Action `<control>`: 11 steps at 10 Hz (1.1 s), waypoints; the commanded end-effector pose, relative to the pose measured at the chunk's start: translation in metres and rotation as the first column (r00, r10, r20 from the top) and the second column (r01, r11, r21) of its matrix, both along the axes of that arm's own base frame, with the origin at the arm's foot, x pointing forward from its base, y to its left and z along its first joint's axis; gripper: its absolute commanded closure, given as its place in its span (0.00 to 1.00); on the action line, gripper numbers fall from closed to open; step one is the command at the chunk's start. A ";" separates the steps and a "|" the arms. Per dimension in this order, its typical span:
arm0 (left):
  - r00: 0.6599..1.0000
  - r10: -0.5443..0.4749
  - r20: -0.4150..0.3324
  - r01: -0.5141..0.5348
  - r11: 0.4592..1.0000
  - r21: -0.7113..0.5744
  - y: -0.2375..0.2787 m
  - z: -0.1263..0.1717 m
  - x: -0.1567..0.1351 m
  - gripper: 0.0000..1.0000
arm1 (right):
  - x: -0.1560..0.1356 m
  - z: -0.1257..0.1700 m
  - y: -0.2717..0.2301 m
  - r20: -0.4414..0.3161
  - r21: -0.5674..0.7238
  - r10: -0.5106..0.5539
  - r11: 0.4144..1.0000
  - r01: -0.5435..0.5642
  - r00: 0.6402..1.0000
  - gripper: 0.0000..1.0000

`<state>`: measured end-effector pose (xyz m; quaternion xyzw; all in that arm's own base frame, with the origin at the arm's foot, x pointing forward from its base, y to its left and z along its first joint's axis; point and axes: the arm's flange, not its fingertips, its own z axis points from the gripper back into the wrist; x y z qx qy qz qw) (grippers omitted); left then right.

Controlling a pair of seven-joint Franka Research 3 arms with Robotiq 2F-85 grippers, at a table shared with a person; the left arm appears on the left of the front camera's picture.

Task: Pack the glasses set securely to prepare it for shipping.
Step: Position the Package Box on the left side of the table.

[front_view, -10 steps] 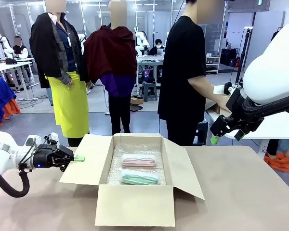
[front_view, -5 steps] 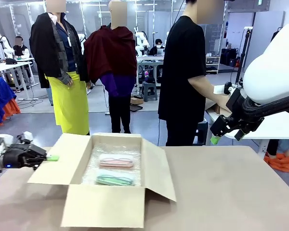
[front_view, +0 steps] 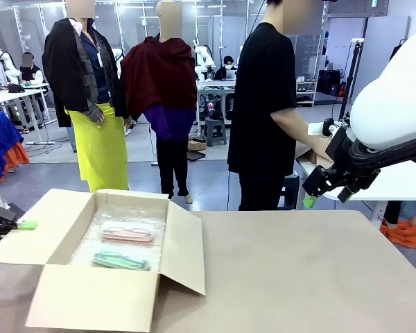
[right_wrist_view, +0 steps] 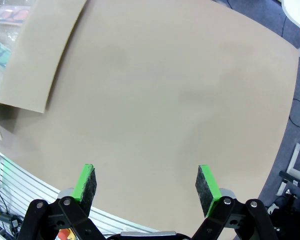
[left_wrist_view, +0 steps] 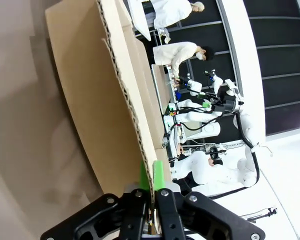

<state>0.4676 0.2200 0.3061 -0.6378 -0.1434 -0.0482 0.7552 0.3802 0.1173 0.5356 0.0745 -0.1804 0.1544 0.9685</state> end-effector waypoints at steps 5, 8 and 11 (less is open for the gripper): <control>0.999 0.031 -0.025 -0.029 0.998 0.062 0.092 0.001 0.013 0.97 | 0.001 0.000 -0.001 0.008 -0.005 0.021 1.000 -0.021 1.000 0.00; 0.999 -0.001 -0.034 0.004 0.995 0.097 0.099 0.001 0.012 0.76 | 0.001 0.000 -0.001 0.008 -0.005 0.021 1.000 -0.021 1.000 0.00; 1.000 0.016 -0.026 -0.012 0.992 0.129 0.104 0.007 0.009 0.24 | 0.001 0.000 -0.001 0.008 -0.005 0.021 1.000 -0.021 1.000 0.00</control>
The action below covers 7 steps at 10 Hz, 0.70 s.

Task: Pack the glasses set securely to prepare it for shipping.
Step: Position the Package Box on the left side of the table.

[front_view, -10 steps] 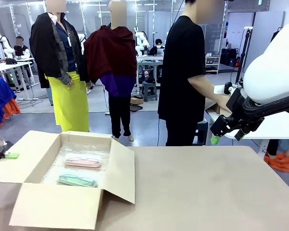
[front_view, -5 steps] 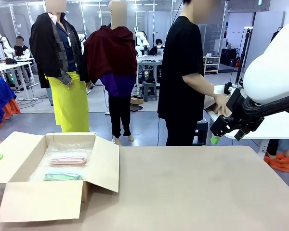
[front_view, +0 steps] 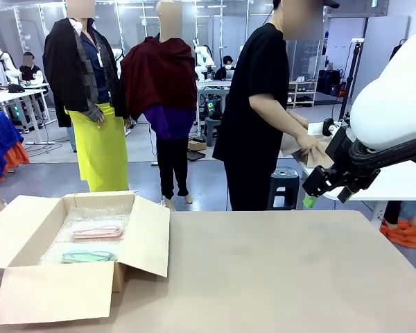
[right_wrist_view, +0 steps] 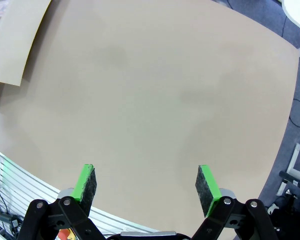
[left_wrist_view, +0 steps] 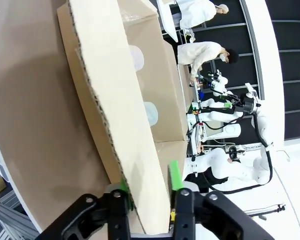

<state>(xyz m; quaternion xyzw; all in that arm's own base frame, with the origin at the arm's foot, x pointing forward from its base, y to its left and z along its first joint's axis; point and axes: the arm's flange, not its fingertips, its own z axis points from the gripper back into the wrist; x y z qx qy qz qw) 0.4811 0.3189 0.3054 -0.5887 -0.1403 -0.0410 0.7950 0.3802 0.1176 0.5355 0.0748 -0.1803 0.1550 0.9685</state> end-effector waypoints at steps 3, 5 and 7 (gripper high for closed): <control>0.998 0.021 0.051 -0.026 0.994 0.109 0.012 0.018 -0.011 0.00 | 0.001 0.000 -0.001 0.008 -0.005 0.020 1.000 -0.020 1.000 0.00; 0.994 0.042 0.102 -0.060 0.982 0.177 0.025 0.034 -0.021 0.07 | 0.001 0.000 -0.001 0.008 -0.005 0.020 1.000 -0.020 1.000 0.00; 0.984 0.071 0.162 -0.110 0.963 0.247 0.033 0.056 -0.033 0.00 | 0.001 0.000 -0.001 0.008 -0.005 0.020 1.000 -0.020 1.000 0.00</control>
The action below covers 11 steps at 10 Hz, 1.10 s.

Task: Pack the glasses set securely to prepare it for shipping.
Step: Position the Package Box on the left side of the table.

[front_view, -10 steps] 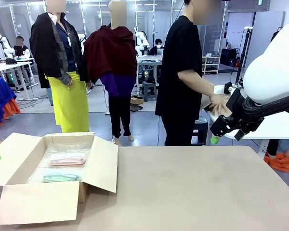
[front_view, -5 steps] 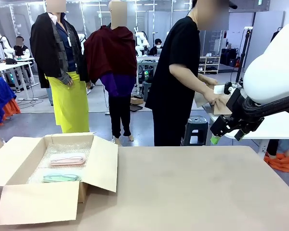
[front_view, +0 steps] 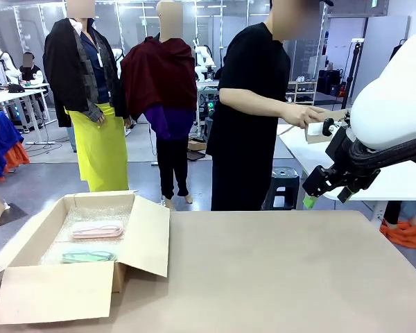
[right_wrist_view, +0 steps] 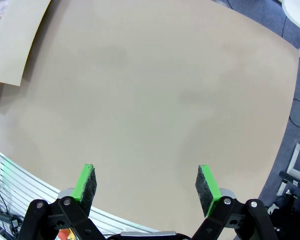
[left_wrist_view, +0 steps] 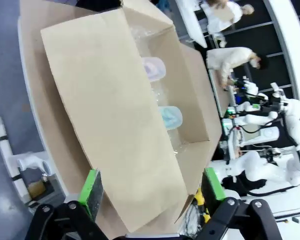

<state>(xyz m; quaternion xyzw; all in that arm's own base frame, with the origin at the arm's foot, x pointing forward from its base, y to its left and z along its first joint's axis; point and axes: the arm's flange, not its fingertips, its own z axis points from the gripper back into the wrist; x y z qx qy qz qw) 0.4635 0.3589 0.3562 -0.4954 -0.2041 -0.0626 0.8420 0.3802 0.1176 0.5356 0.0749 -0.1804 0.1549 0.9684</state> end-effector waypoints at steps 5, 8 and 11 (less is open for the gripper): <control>0.999 0.012 0.029 -0.013 1.000 0.023 0.004 0.013 -0.005 0.00 | 0.001 0.000 -0.001 0.008 -0.005 0.020 1.000 -0.020 1.000 0.00; 0.999 0.012 0.029 -0.013 1.000 0.023 0.004 0.013 -0.005 0.00 | 0.001 0.000 -0.001 0.008 -0.005 0.020 1.000 -0.020 1.000 0.00; 0.999 0.012 0.029 -0.013 1.000 0.023 0.004 0.013 -0.005 0.00 | 0.001 0.000 -0.001 0.008 -0.005 0.020 1.000 -0.020 1.000 0.00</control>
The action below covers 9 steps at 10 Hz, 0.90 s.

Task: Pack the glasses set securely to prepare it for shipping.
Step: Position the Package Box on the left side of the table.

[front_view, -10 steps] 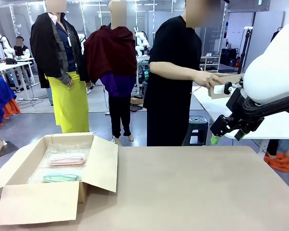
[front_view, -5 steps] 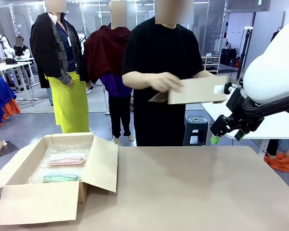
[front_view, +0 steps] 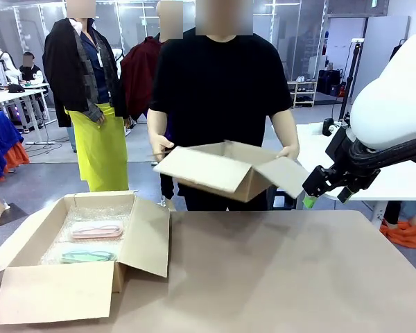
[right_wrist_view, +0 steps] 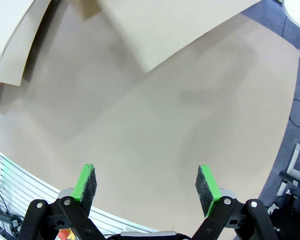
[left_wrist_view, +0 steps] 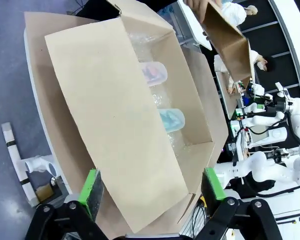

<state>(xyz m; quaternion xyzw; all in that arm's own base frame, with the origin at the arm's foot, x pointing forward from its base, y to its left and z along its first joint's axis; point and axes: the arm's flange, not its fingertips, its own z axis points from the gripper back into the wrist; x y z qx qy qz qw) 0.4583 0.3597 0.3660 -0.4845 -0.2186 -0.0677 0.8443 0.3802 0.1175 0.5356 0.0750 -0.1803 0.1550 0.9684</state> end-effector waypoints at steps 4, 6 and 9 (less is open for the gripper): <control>0.975 -0.169 0.141 0.135 0.966 0.222 -0.052 0.084 0.019 0.00 | 0.001 0.000 -0.001 0.008 -0.005 0.020 1.000 -0.020 1.000 0.00; 0.932 -0.304 0.198 0.217 0.905 0.366 -0.100 0.125 0.018 0.00 | 0.001 0.000 -0.001 0.008 -0.005 0.020 1.000 -0.020 1.000 0.00; 0.781 -0.573 0.250 0.320 0.710 0.627 -0.197 0.189 -0.010 0.00 | 0.001 0.000 -0.001 0.008 -0.005 0.020 1.000 -0.020 1.000 0.00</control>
